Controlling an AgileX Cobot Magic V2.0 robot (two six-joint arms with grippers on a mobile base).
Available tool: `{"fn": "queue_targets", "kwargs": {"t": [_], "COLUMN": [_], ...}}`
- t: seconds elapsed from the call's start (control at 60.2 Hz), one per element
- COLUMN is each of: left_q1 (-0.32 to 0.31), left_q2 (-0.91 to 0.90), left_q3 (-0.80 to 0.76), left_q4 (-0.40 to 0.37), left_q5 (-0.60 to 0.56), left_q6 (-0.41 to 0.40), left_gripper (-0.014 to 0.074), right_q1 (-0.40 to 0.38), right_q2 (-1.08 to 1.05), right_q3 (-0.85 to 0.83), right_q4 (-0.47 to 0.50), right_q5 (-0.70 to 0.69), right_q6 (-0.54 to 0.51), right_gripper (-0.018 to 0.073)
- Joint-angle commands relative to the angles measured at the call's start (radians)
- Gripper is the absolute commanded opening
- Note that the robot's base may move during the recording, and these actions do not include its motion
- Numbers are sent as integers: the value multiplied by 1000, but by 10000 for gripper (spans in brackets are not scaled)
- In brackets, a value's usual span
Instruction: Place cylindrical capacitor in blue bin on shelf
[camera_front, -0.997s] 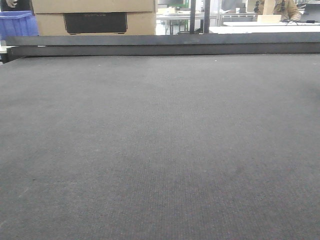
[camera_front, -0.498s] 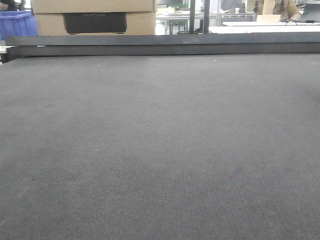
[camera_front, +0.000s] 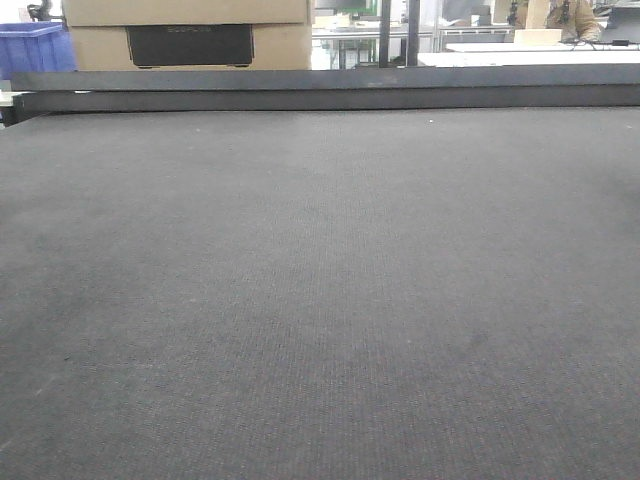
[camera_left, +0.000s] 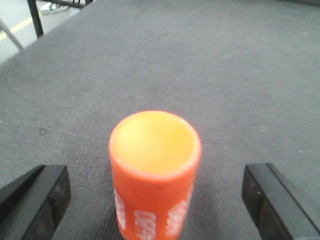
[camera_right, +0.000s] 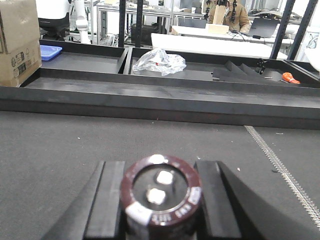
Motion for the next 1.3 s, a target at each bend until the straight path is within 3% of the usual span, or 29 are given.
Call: {"fn": "queue_targets", "kwargs": {"t": [0.0,0.349,0.449,0.698,0.831,0.963,1.146,1.279], "left_q1": [5,5,5,1,-12,-44,-118,-171], "left_q2": [52,149,149,124,21,-116,-284,-368], "left_q3": [-40,-113,-115,-118,-118,-140,-252,-312], "left_q4": [-46,-50,-50,-50,-20,63,91,91], "left_q5": [-39,-41,-47,-18,62,215,641,849], "left_q6": [-7,-7,-7,-7,-7,-7,-7,-7], "left_gripper": [598,577,453,-95,-111,-111,-111,-111], "right_q1": [-1,-1,-1,-1,-1,-1,50,114], "right_q2": [-11,-11,-11,-11,-11,-21,-46,-50], "right_q3": [-3,-3,-3,-3,-3,-3,-3,-3], "right_q4": [-6,-6,-6,-6,-6,-6,-2,7], "right_q5": [-20,-18,-18,-18,-12,65,260,371], "right_q6": [-2,-2,-2,-2,-2,-2,-2,-2], "right_gripper": [-162,-162,-162,-162,-162,-162,-162,-162]}}
